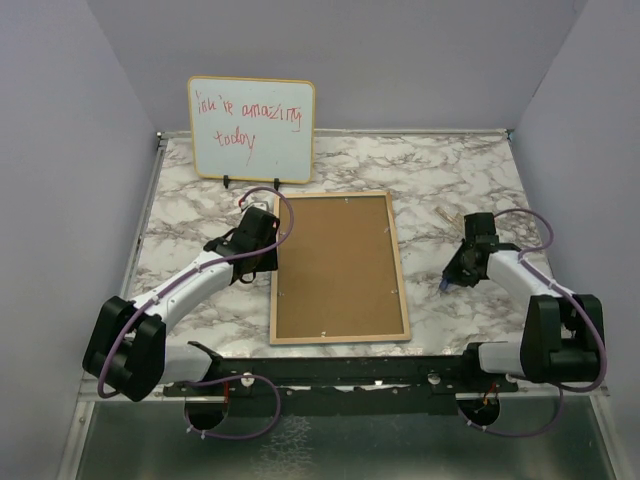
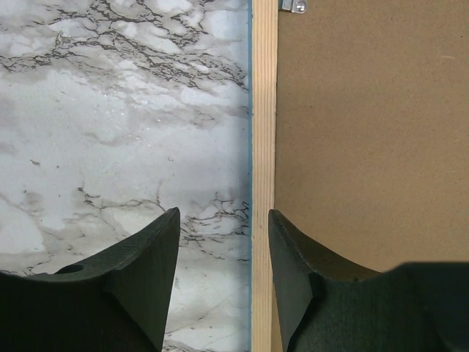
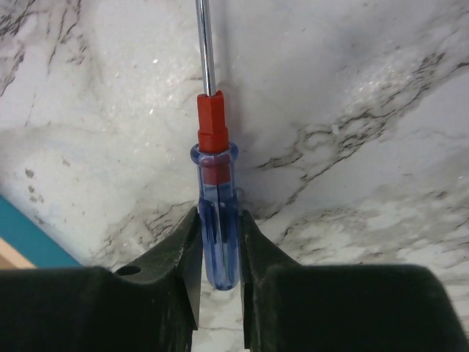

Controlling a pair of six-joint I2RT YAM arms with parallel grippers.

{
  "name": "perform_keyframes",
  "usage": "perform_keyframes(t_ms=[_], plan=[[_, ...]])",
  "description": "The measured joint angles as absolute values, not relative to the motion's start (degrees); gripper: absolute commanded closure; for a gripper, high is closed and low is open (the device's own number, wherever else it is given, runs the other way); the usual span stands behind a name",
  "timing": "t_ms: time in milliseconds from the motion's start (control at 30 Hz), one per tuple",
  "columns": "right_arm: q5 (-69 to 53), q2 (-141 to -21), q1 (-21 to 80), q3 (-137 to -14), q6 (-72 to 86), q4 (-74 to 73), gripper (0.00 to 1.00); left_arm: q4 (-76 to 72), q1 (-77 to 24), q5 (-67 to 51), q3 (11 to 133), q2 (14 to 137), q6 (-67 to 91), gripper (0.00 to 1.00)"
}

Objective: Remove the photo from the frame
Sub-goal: Pick up the screwdriver from the center of the board.

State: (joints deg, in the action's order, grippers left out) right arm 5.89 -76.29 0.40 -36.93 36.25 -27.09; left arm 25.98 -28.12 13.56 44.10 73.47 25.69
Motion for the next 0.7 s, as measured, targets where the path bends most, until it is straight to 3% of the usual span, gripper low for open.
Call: perform_keyframes(t_ms=[300,533,700], plan=[[-4.47,-66.19,0.40,-34.94,34.85,-27.05,0.99,25.98,-28.12,13.80,44.10,73.28,25.93,0.48],[-17.41,-57.91,0.40,-34.72,32.36,-26.17,0.99,23.73,-28.08,10.11,43.48,70.59,25.63,0.25],[-34.37,-54.22,0.40,-32.80,31.40,-19.75,0.99,18.09,-28.08,2.76,40.86,65.04,26.52,0.09]])
